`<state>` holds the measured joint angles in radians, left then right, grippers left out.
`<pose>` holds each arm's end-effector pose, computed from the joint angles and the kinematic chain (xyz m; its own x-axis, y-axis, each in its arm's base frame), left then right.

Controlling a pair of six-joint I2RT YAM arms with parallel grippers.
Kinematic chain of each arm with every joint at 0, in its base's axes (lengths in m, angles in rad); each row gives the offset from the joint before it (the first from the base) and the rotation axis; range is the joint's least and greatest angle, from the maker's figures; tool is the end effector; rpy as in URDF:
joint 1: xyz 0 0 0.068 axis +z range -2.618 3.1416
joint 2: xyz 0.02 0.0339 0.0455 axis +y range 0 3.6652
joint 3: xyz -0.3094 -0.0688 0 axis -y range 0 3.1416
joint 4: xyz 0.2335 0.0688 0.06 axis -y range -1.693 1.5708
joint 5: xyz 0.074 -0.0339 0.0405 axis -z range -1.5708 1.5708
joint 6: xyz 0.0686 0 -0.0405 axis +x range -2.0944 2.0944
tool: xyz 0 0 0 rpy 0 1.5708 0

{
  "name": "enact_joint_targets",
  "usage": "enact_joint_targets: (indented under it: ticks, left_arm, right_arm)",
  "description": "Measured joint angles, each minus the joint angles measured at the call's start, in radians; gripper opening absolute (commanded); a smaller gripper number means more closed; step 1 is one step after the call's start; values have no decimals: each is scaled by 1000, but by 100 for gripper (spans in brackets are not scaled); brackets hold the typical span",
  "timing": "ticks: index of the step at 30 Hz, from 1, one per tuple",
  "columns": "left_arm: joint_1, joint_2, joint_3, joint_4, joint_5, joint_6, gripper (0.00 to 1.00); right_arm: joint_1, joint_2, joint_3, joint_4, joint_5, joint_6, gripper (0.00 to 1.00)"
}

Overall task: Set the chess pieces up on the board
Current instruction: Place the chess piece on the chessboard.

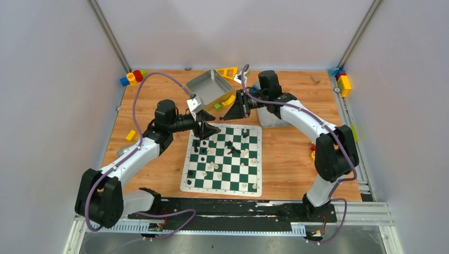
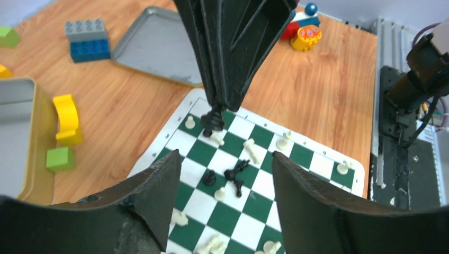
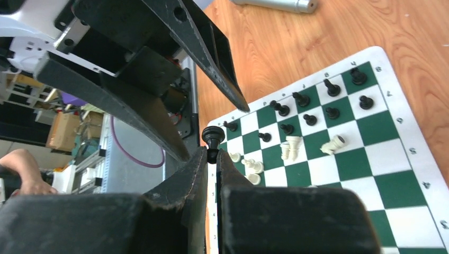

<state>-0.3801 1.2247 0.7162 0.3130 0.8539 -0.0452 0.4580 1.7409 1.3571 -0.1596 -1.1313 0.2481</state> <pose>0.2269 -0.1463 0.3201 -0.2223 0.0568 -0.9733 0.9214 0.3387 -0.1906 0.3310 0.2324 0.3333 -0.6664 -0.2120 -0.7148 -0.7420 0.0941 0.6638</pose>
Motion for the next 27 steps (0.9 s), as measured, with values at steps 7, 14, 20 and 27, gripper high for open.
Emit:
enact_joint_targets:
  ticks: [7,14,20,27]
  left_arm:
    - [74,-82,83,-372,-48,277,83]
    - [207,-180,90,-614,-229,411,96]
    - [299,-193,156,-778,-424,418,100]
    - [520,-177,216,-888,-515,394,100]
  right_arm:
    - [10,-76,0,-150,129,-171,0]
    - [151,-108,25,-314,328,-375,0]
    - [374,-26,161,-479,547,-532,0]
    - [529,212,368,-653,731,-627,0]
